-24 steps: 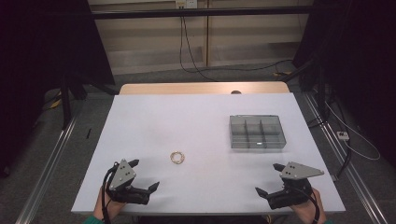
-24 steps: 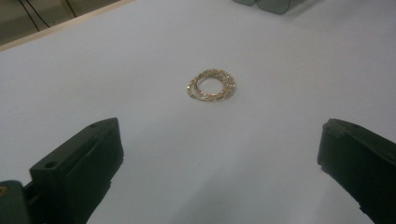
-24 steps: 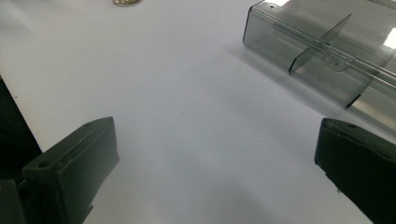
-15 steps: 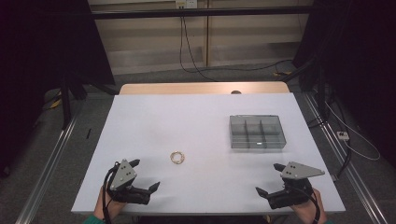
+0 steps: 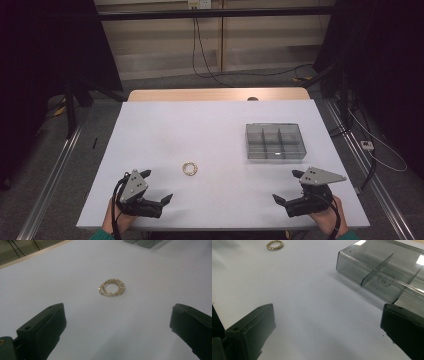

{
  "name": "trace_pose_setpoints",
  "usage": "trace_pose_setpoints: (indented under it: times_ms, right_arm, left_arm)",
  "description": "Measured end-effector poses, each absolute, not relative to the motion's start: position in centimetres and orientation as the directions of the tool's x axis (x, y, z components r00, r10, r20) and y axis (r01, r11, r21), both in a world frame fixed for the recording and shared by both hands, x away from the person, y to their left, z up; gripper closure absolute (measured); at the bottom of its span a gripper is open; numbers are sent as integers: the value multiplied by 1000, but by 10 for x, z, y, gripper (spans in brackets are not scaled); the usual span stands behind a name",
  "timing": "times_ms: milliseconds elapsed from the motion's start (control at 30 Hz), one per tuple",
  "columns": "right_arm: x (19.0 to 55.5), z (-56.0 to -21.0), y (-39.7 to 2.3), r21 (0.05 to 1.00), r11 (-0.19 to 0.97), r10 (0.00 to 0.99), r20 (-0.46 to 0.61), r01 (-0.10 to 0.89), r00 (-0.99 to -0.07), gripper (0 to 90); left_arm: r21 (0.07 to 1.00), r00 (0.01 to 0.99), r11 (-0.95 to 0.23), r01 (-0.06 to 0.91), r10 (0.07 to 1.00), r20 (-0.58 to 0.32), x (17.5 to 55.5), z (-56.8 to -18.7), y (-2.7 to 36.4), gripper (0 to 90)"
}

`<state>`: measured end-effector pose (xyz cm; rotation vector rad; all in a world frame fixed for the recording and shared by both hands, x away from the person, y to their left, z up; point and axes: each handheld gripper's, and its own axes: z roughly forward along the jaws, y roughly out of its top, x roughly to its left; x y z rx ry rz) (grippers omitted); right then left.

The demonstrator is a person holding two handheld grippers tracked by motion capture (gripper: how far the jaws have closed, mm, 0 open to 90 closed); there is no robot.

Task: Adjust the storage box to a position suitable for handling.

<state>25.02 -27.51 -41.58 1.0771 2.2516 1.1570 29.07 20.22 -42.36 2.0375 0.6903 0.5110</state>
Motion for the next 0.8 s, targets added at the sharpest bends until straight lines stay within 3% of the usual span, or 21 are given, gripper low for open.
trace_pose_setpoints:
  times_ms: [800]
  right_arm:
    - [291,-409,-285,805,344,803,14,483,-596,0]
  left_arm:
    - [848,760,-448,282,644,87,292,-424,203,3]
